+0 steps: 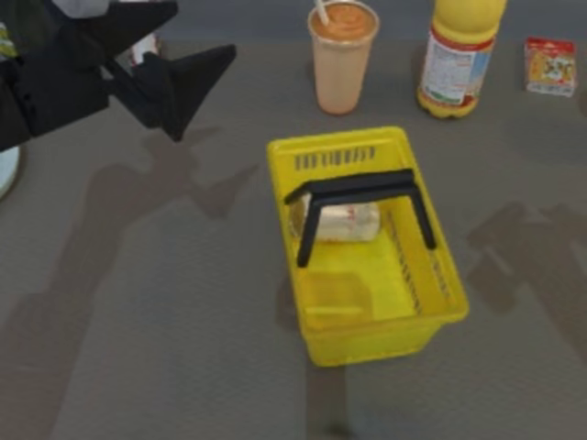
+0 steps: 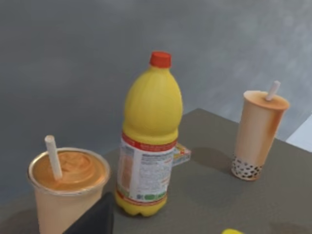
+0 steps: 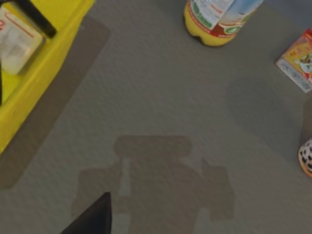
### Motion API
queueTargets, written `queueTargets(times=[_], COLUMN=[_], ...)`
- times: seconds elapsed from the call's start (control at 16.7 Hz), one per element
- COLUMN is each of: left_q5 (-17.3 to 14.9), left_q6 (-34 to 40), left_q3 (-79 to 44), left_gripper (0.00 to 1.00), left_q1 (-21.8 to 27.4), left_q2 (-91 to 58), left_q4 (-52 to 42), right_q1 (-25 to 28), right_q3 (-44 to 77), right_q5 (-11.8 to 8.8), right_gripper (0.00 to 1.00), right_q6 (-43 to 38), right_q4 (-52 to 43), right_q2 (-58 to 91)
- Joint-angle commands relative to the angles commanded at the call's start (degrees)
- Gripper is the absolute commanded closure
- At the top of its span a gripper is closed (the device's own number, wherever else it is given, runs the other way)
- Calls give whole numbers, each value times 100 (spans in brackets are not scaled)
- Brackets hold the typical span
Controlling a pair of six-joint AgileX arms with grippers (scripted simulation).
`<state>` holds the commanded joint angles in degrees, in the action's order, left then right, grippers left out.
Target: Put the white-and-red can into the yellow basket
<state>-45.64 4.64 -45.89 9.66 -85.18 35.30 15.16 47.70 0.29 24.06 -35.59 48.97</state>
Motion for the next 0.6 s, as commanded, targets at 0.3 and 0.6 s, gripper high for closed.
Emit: queueTargets(times=[0.3, 0.6], left_q5=[1693, 3238], left_q6=[-81, -255], left_q3=[1428, 2962], left_gripper=[0, 0], left_q1=[-426, -793], left_q2=[3280, 6211], left_q4=[-1100, -2270], right_q1=[880, 1662], right_q3=[3194, 5929], right_q5=[36, 42], right_gripper=[0, 0], right_q6=[1406, 2635], right_q4=[-1843, -3554], right_q2=[3124, 5861])
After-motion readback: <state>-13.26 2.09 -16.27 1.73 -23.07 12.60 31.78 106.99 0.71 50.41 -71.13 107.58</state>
